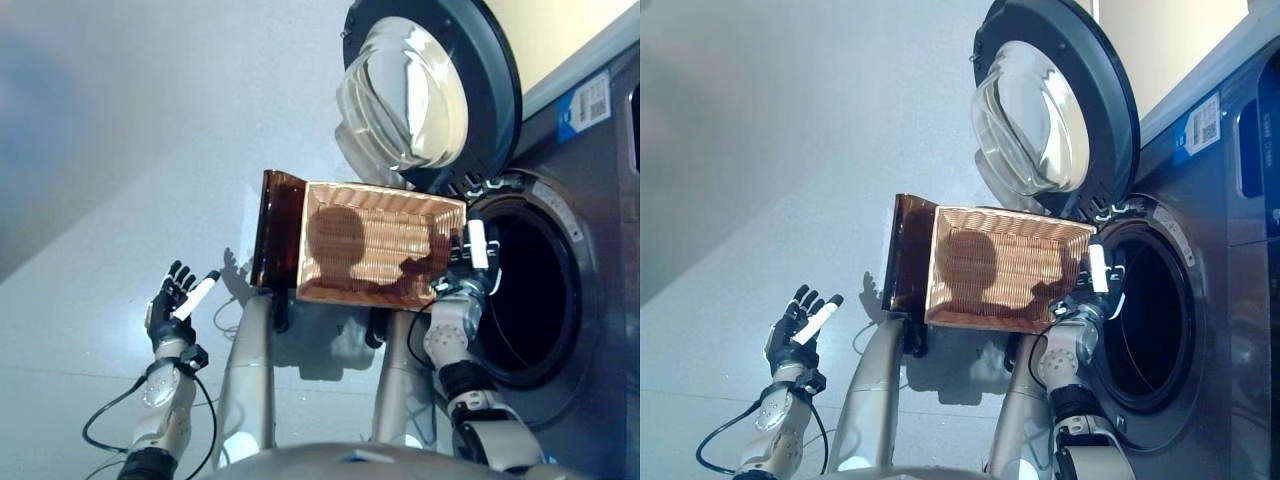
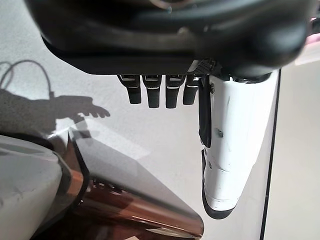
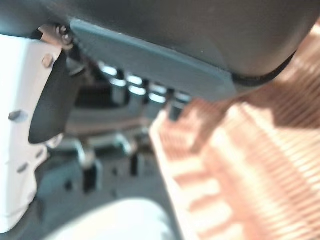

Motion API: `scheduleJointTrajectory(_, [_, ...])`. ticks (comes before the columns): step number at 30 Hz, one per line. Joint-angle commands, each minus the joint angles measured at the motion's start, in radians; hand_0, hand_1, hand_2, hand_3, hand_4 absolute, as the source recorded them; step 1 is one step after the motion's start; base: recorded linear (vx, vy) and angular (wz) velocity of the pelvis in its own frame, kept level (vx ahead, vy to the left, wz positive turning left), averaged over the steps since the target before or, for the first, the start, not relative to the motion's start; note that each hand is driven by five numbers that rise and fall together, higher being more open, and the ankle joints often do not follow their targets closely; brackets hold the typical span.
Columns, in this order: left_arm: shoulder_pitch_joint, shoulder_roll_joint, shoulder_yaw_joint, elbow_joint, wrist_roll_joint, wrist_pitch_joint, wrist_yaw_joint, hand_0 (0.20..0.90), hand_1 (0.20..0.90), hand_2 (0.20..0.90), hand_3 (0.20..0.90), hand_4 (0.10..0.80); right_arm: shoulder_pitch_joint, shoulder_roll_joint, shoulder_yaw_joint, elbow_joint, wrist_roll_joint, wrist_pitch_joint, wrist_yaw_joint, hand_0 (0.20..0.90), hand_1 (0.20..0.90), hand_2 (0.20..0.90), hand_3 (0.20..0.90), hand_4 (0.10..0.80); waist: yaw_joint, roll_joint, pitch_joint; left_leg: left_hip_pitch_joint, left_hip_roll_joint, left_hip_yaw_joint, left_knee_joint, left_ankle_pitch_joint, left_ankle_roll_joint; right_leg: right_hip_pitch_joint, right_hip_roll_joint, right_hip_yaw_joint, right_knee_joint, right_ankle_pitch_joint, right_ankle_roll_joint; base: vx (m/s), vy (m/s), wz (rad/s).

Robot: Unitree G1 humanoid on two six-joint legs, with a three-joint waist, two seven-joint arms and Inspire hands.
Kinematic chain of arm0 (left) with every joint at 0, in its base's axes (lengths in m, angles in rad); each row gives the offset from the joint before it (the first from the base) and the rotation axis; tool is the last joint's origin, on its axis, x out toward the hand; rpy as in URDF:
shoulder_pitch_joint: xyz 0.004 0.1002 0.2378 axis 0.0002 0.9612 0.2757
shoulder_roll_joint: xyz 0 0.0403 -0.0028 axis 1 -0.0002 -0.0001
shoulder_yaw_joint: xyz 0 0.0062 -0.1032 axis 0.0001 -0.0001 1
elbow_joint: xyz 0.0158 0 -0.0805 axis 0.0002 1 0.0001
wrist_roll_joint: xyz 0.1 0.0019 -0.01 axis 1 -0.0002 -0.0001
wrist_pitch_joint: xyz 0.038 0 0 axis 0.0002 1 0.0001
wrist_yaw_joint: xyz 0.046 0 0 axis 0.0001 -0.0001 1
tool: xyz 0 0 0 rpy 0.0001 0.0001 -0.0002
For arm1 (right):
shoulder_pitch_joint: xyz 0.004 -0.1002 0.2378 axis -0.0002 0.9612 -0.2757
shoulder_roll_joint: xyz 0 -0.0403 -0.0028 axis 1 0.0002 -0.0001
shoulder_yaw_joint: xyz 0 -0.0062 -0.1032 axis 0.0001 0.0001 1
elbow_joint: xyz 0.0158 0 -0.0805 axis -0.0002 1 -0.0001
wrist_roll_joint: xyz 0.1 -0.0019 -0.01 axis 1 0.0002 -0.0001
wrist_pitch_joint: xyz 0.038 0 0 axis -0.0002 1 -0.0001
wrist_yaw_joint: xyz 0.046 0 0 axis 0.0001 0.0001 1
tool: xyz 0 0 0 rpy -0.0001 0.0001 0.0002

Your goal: Pick up the clothes and place them into the washing machine

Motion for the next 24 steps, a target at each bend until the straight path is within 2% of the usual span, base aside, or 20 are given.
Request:
scheduleJointTrajectory(1, [0.025, 0.03, 0.075, -0.083, 0.047, -0.099, 0.0, 0.9, 0.9, 0.9, 0.9, 0.8, 0.057, -0.095, 0.047, -0.108, -0.192, -0.007, -0.017, 0.9, 0.9, 0.9, 0.9, 0.8, 0.003, 0.01, -0.054, 0.028, 0.017, -0.042, -0.07, 0.026, -0.056, 0.007, -0.008, 0.004, -0.105, 0.133, -0.029, 0.0, 0.0, 0.0])
scheduleJointTrajectory(9, [0.025, 0.04, 0.078, -0.083, 0.091, -0.12, -0.02, 0.9, 0.9, 0.9, 0.9, 0.8, 0.101, -0.232, 0.161, -0.164, -0.771, 0.117, -0.091, 0.9, 0.9, 0.9, 0.9, 0.8, 0.004, 0.01, -0.058, 0.029, 0.018, -0.046, -0.074, 0.032, -0.057, 0.01, -0.009, 0.003, -0.109, 0.134, -0.024, 0.0, 0.0, 0.0])
scheduleJointTrajectory(10, [0.025, 0.04, 0.079, -0.083, 0.091, -0.12, -0.02, 0.9, 0.9, 0.9, 0.9, 0.8, 0.101, -0.231, 0.162, -0.165, -0.772, 0.118, -0.092, 0.9, 0.9, 0.9, 0.9, 0.8, 0.003, 0.01, -0.058, 0.029, 0.018, -0.047, -0.074, 0.032, -0.057, 0.01, -0.009, 0.003, -0.109, 0.134, -0.024, 0.0, 0.0, 0.0])
scheduleJointTrajectory(13, [0.025, 0.045, 0.078, -0.079, 0.093, -0.124, -0.04, 0.9, 0.9, 0.9, 0.9, 0.8, 0.094, -0.28, 0.201, -0.162, -0.931, 0.15, -0.094, 0.9, 0.9, 0.9, 0.9, 0.8, 0.005, 0.014, -0.062, 0.029, 0.019, -0.047, -0.076, 0.033, -0.058, 0.01, -0.01, 0.001, -0.109, 0.134, -0.022, 0.0, 0.0, 0.0])
scheduleJointTrajectory(22, [0.019, 0.055, 0.067, -0.076, 0.087, -0.126, -0.058, 0.9, 0.9, 0.9, 0.9, 0.8, 0.117, -0.265, 0.208, -0.118, -0.842, 0.133, -0.042, 0.9, 0.9, 0.9, 0.9, 0.8, 0.004, 0.006, -0.072, 0.096, 0.015, -0.046, -0.177, 0.07, -0.06, 0.073, -0.008, -0.014, -0.19, 0.175, -0.004, -0.007, 0.001, 0.0])
scheduleJointTrajectory(23, [0.009, 0.054, 0.065, -0.074, 0.087, -0.129, -0.056, 0.9, 0.9, 0.9, 0.9, 0.8, 0.118, -0.268, 0.211, -0.115, -0.832, 0.13, -0.034, 0.9, 0.9, 0.9, 0.9, 0.8, 0.0, 0.001, -0.071, 0.122, 0.008, -0.037, -0.245, 0.127, -0.054, 0.107, -0.007, -0.025, -0.267, 0.232, -0.008, 0.033, -0.002, -0.01])
scheduleJointTrajectory(24, [0.011, 0.054, 0.064, -0.073, 0.087, -0.129, -0.056, 0.9, 0.9, 0.9, 0.9, 0.8, 0.119, -0.268, 0.212, -0.114, -0.832, 0.13, -0.034, 0.9, 0.9, 0.9, 0.9, 0.8, 0.001, 0.001, -0.072, 0.133, 0.01, -0.043, -0.227, 0.088, -0.062, 0.115, -0.005, -0.019, -0.246, 0.196, 0.002, 0.036, -0.01, 0.0])
